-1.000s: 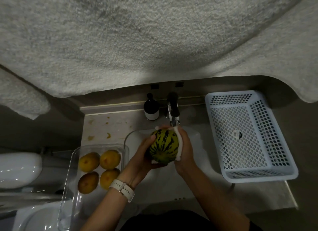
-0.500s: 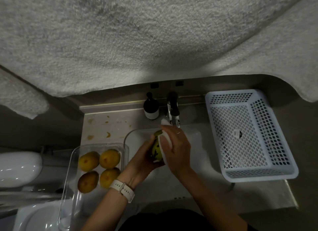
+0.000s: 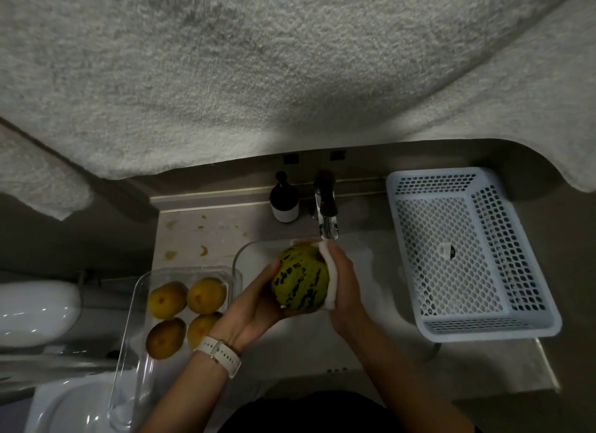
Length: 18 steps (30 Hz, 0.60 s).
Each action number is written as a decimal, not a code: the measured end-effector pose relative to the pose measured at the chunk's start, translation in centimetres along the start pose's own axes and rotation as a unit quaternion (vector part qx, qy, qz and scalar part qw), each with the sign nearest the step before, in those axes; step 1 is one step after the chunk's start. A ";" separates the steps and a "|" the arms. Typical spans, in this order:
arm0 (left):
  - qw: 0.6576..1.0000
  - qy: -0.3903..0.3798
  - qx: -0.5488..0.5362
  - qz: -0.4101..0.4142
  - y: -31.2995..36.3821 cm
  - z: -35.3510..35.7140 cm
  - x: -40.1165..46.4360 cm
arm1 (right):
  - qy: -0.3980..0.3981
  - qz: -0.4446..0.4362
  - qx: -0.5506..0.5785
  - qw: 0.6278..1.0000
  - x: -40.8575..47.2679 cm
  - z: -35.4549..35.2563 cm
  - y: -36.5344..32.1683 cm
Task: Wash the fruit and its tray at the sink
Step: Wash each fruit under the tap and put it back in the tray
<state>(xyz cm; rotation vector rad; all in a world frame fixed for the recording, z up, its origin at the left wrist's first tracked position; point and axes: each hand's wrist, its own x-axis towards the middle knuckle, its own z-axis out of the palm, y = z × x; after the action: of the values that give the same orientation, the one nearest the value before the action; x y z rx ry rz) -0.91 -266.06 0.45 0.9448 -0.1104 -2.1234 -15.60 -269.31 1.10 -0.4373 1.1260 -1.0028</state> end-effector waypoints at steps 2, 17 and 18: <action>1.000 -0.010 -0.006 -0.013 -0.2 -0.2 0.0 | -0.033 0.009 0.013 0.999 0.2 -0.1 -0.5; 0.987 0.046 0.040 -0.148 0.1 0.4 1.5 | -0.167 -0.124 -0.419 0.884 1.1 -1.1 -3.0; 0.987 0.068 0.050 -0.140 -0.2 0.4 1.8 | -0.174 -0.157 -0.505 0.831 0.9 -0.9 -3.5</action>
<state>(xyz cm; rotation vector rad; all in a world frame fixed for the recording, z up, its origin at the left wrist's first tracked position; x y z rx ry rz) -2.00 -267.24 -0.39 1.2220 -0.0143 -2.3168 -17.88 -271.67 2.78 -1.6368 1.1938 -0.4720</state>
